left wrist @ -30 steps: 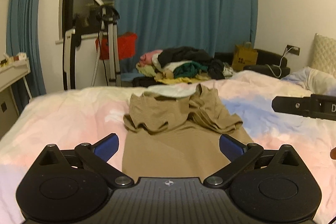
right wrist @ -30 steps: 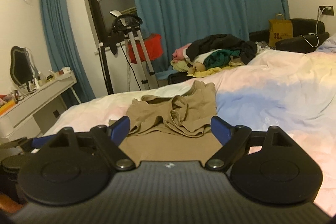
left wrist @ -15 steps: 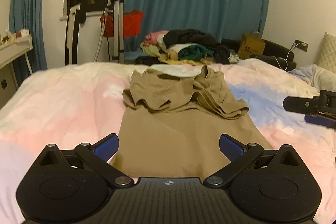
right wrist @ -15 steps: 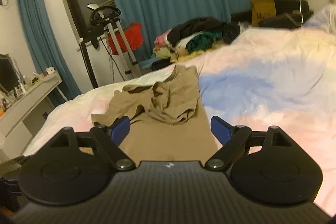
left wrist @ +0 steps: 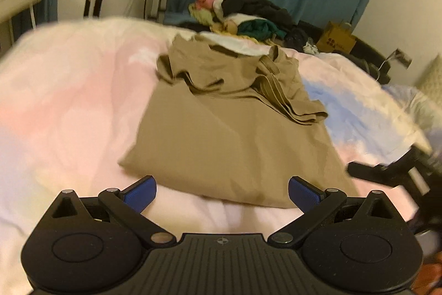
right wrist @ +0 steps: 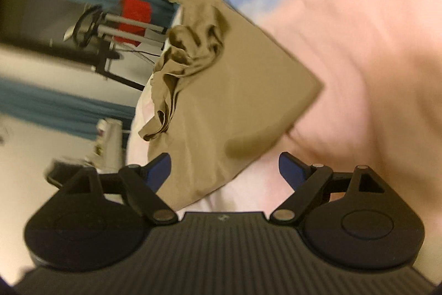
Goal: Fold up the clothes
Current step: 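Grasp the end of the folded beige T-shirt with both grippers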
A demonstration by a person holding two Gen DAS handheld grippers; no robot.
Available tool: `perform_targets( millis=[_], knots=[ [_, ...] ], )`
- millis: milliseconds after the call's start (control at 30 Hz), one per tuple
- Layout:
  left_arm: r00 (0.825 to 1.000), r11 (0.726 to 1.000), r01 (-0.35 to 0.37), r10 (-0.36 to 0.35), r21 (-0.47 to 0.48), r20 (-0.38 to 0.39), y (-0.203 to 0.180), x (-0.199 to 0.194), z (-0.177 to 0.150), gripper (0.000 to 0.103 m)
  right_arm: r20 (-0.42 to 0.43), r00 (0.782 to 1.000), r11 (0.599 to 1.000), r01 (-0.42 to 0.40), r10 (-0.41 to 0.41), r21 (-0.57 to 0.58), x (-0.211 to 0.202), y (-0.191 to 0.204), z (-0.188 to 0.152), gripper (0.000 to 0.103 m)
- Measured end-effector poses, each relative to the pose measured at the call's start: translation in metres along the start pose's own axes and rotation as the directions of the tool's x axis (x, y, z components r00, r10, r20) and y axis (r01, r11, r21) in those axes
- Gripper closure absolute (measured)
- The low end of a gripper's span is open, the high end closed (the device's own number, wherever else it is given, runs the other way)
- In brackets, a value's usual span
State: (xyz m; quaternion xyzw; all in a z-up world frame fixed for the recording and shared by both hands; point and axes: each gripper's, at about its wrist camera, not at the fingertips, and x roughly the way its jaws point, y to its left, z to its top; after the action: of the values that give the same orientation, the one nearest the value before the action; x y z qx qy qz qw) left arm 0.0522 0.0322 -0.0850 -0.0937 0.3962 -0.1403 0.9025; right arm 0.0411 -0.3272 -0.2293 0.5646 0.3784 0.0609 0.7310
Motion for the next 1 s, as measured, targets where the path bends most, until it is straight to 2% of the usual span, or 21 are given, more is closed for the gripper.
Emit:
perform_targets(
  millis=[67,100,133,233,300,367,400,467,533,633,700,733,767,833,867,900,933,1000],
  knots=[
    [0.994,0.992,0.096,-0.100,-0.079,-0.054,0.005,0.009,-0.002,0.001,0.005,1.000,0.998,-0.002,0.001,0.060,0.009,-0.009,0.002,0.017],
    [0.984,0.981,0.150,-0.160,-0.121,-0.083,0.007,0.014,-0.003,0.001,0.009,1.000,0.996,-0.002,0.001,0.089,0.014,-0.013,0.004,0.017],
    [0.970,0.966,0.198,-0.218,-0.165,-0.107,0.009,0.020,-0.005,0.001,0.028,1.000,0.995,-0.003,0.000,0.104,0.017,-0.015,0.005,0.017],
    [0.920,0.905,0.309,-0.363,-0.292,-0.151,0.014,0.039,-0.012,0.001,0.089,0.996,0.989,-0.016,0.003,0.145,0.023,-0.020,0.010,0.030],
    [0.901,0.879,0.339,-0.406,-0.336,-0.152,0.013,0.050,-0.013,0.001,0.117,0.993,0.988,-0.011,-0.008,0.156,0.026,-0.022,0.013,0.041],
    [0.892,0.860,0.355,-0.429,-0.367,-0.144,0.013,0.059,-0.012,0.001,0.130,0.991,0.986,-0.004,-0.018,0.167,0.028,-0.025,0.016,0.051],
    [0.878,0.838,0.374,-0.458,-0.397,-0.140,0.014,0.065,-0.011,0.002,0.133,0.991,0.985,-0.005,-0.018,0.174,0.028,-0.026,0.017,0.054],
    [0.849,0.791,0.406,-0.512,-0.457,-0.131,0.016,0.075,-0.010,0.003,0.135,0.991,0.985,-0.001,-0.023,0.173,0.029,-0.026,0.018,0.079],
    [0.830,0.756,0.425,-0.544,-0.498,-0.119,0.016,0.084,-0.011,0.003,0.137,0.990,0.986,-0.008,-0.015,0.167,0.027,-0.023,0.020,0.090],
    [0.797,0.713,0.439,-0.590,-0.547,-0.129,0.014,0.102,-0.013,0.003,0.150,0.988,0.985,-0.064,0.039,0.159,0.022,-0.012,0.021,0.093],
    [0.802,0.699,0.432,-0.587,-0.570,-0.112,0.015,0.108,-0.012,0.009,0.163,0.983,0.983,-0.111,0.087,0.145,0.016,-0.002,0.021,0.093],
    [0.821,0.706,0.426,-0.565,-0.566,-0.088,0.018,0.107,-0.010,0.013,0.169,0.980,0.981,-0.134,0.110,0.138,0.013,0.003,0.021,0.094],
    [0.847,0.726,0.413,-0.529,-0.550,-0.062,0.020,0.104,-0.007,0.018,0.174,0.978,0.981,-0.142,0.117,0.136,0.011,0.004,0.022,0.094],
    [0.886,0.757,0.381,-0.463,-0.531,-0.026,0.028,0.098,-0.001,0.019,0.185,0.975,0.979,-0.153,0.126,0.135,0.007,0.005,0.025,0.094],
    [0.901,0.764,0.362,-0.433,-0.535,-0.008,0.034,0.096,0.000,0.024,0.191,0.973,0.978,-0.158,0.131,0.134,0.006,0.005,0.027,0.094],
    [0.914,0.764,0.344,-0.406,-0.546,0.008,0.040,0.094,0.000,0.034,0.196,0.971,0.977,-0.164,0.136,0.134,0.004,0.006,0.028,0.094],
    [0.923,0.757,0.328,-0.383,-0.566,0.022,0.046,0.092,-0.001,0.041,0.202,0.969,0.976,-0.169,0.141,0.133,0.002,0.006,0.030,0.094],
    [0.940,0.741,0.298,-0.339,-0.601,0.048,0.058,0.087,-0.005,0.061,0.201,0.971,0.977,-0.159,0.129,0.140,0.002,0.005,0.032,0.094]
  ],
)
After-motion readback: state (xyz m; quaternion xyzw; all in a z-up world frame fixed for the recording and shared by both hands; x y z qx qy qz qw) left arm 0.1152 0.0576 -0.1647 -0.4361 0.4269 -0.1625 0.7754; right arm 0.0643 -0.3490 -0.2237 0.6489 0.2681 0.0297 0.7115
